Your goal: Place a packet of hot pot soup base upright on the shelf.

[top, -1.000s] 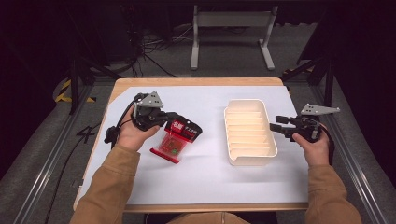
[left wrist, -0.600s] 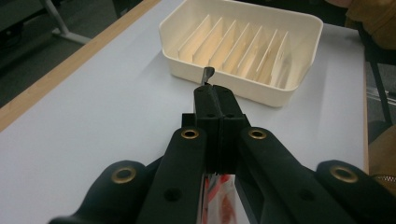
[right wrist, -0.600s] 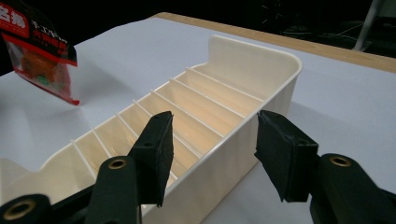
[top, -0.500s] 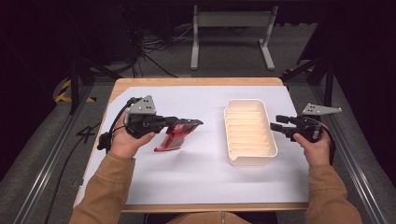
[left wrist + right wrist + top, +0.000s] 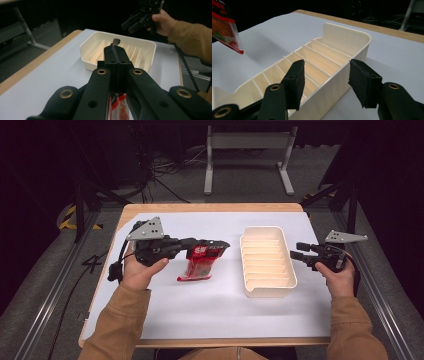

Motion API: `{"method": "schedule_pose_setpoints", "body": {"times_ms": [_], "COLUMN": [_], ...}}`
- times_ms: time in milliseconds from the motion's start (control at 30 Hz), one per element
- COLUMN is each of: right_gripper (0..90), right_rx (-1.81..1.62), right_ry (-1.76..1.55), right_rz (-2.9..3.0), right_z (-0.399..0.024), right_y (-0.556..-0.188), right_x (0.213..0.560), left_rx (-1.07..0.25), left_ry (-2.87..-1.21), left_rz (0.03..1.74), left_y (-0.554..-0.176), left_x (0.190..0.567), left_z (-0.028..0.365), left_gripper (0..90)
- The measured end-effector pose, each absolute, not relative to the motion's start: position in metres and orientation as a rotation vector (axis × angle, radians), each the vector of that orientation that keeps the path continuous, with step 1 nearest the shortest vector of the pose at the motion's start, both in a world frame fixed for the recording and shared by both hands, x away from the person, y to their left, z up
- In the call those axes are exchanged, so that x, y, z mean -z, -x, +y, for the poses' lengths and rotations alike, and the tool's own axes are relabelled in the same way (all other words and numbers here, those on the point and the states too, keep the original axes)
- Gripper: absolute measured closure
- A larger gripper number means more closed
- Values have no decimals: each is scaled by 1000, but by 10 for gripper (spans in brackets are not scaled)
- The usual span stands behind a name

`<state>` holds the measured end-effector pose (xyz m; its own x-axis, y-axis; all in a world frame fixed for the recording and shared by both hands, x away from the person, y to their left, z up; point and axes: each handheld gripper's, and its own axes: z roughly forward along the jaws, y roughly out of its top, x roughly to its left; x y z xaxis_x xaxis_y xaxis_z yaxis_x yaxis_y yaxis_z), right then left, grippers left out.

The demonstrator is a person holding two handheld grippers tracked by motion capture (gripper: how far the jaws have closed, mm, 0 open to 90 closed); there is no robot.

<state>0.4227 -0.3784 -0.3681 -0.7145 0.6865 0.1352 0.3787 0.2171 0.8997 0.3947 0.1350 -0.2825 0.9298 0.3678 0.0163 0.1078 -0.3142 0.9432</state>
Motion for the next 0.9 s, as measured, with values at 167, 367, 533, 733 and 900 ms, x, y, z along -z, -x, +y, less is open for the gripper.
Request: {"method": "schedule_pose_setpoints", "body": {"times_ms": [167,367,533,733,900], "right_gripper": [468,476,481,487,495], "right_rx": [-1497,-1506,-1512,-1518,-1530], "right_ry": [-992,-993,-992,-991,-983], "right_rz": [2195,2192,2188,2177,2170], "right_z": [-379,-380,-381,-383,-382], "right_y": [-422,-422,-422,-422,-424], "right_x": [367,366,365,363,361], "left_rx": [-271,-264,-254,-249,-250], "left_ry": [-1838,-1805,-1788,-1793,-1802], "left_rz": [332,312,291,271,256], "left_y": [-396,-398,-400,-404,-408], "left_x": [276,270,267,262,257], "left_z": [129,120,110,95,80], "left_gripper": [900,900,900,900,900]}}
